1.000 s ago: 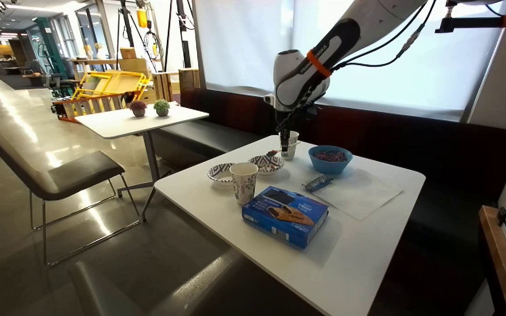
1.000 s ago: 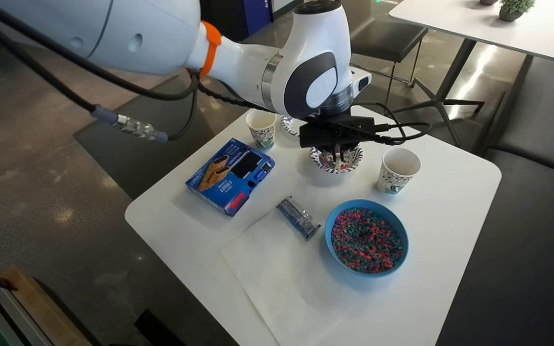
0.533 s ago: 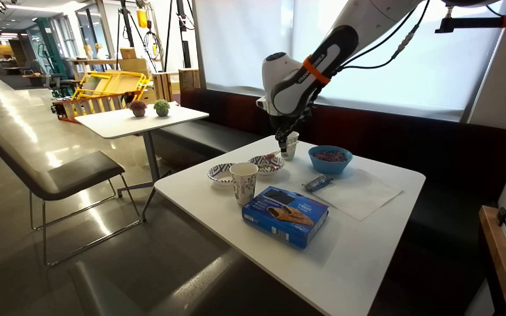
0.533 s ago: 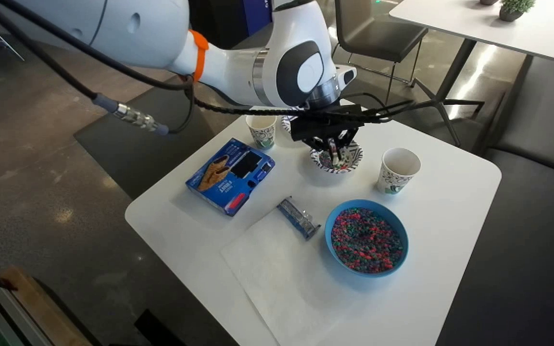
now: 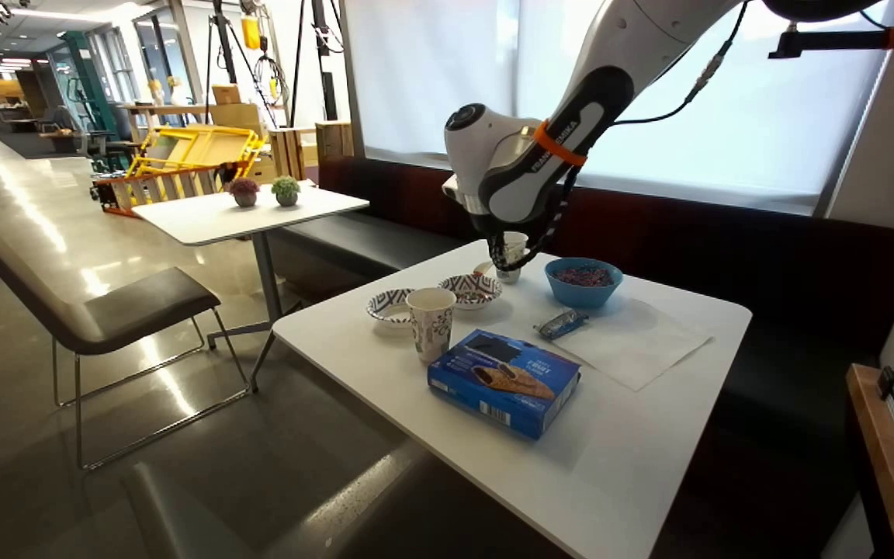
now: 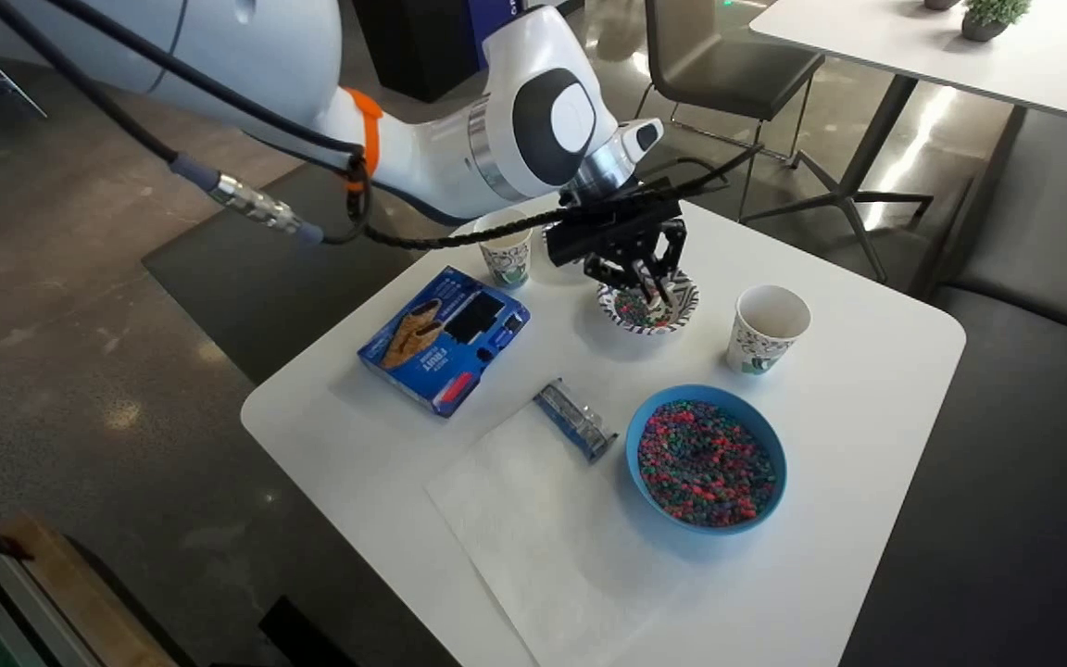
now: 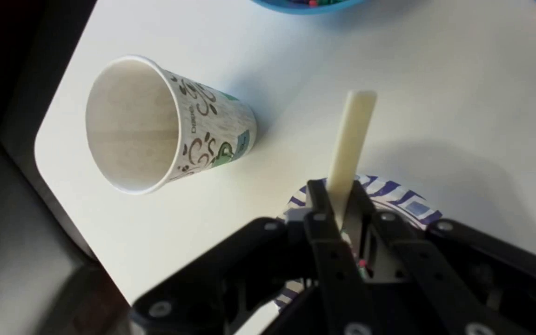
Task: Use the spoon to take some contents from the blue bowl and place them in the black and white bowl on the right.
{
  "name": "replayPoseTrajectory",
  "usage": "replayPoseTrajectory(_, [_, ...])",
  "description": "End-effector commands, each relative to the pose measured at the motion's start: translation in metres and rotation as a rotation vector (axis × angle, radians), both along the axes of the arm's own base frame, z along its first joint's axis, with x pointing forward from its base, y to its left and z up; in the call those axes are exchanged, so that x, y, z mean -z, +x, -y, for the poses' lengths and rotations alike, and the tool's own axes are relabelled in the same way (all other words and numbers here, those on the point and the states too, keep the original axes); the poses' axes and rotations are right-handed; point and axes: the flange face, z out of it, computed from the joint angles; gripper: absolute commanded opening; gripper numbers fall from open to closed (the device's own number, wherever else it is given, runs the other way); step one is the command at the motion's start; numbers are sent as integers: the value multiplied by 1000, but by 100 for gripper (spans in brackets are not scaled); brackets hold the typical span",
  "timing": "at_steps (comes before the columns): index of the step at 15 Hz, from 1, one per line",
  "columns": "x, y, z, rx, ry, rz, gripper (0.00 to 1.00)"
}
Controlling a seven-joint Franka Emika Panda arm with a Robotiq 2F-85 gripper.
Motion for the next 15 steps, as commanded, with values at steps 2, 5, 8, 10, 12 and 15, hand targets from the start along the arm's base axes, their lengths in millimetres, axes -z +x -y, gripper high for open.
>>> replayPoseTrajectory(2, [7,4,-19,-34,-178,26,4])
replayPoseTrajectory(5, [11,4,-29,-67,-293,50,4])
replayPoseTrajectory(8, [16,1,-39,-106,-412,80,4])
replayPoseTrajectory(10, [22,-2,-43,-108,-460,78,4])
replayPoseTrajectory(12, [23,-7,-44,-84,-460,48,4])
replayPoseTrajectory(15, [18,-20,-44,-49,-393,-40,4])
